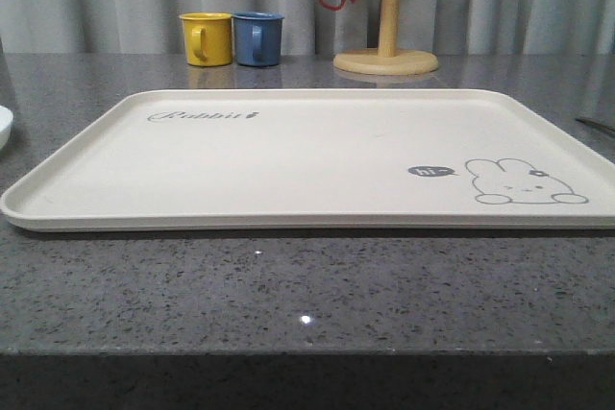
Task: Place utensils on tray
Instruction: 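Move the left gripper down to the white plate's rim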
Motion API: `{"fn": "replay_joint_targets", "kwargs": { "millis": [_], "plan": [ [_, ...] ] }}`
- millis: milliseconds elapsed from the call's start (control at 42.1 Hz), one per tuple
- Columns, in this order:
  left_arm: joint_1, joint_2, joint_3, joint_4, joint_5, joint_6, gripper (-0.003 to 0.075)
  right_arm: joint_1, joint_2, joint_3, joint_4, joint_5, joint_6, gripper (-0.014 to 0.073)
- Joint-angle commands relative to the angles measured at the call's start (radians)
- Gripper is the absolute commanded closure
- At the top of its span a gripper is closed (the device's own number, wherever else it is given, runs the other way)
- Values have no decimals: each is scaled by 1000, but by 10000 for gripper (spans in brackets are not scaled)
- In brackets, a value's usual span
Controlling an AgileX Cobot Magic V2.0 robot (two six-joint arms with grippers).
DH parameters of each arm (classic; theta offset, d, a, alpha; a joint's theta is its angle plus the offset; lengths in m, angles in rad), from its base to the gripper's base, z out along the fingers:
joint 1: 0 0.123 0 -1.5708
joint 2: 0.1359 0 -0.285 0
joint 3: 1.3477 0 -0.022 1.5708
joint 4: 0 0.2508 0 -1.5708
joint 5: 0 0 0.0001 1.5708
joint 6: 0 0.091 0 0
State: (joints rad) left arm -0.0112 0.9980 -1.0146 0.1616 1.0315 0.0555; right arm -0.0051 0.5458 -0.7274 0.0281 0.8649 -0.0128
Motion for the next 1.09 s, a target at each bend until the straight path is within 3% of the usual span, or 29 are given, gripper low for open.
{"fn": "replay_joint_targets", "kwargs": {
  "millis": [0, 166, 451, 879, 1069],
  "plan": [
    [34, 79, -77, 30, -5, -14, 255, -5, 11, -30, -9, -58, -2, 121],
    [179, 215, -128, -11, -5, -10, 258, -5, 11, -30, -9, -58, -2, 121],
    [378, 405, -174, -292, -23, 153, 258, -5, 11, -30, -9, -58, -2, 121],
    [396, 520, -188, -314, -111, 155, 263, -5, 11, -30, -9, -58, -2, 121],
    [396, 560, -188, -328, -121, 155, 321, -5, 11, -30, -9, -58, -2, 121]
  ]
}}
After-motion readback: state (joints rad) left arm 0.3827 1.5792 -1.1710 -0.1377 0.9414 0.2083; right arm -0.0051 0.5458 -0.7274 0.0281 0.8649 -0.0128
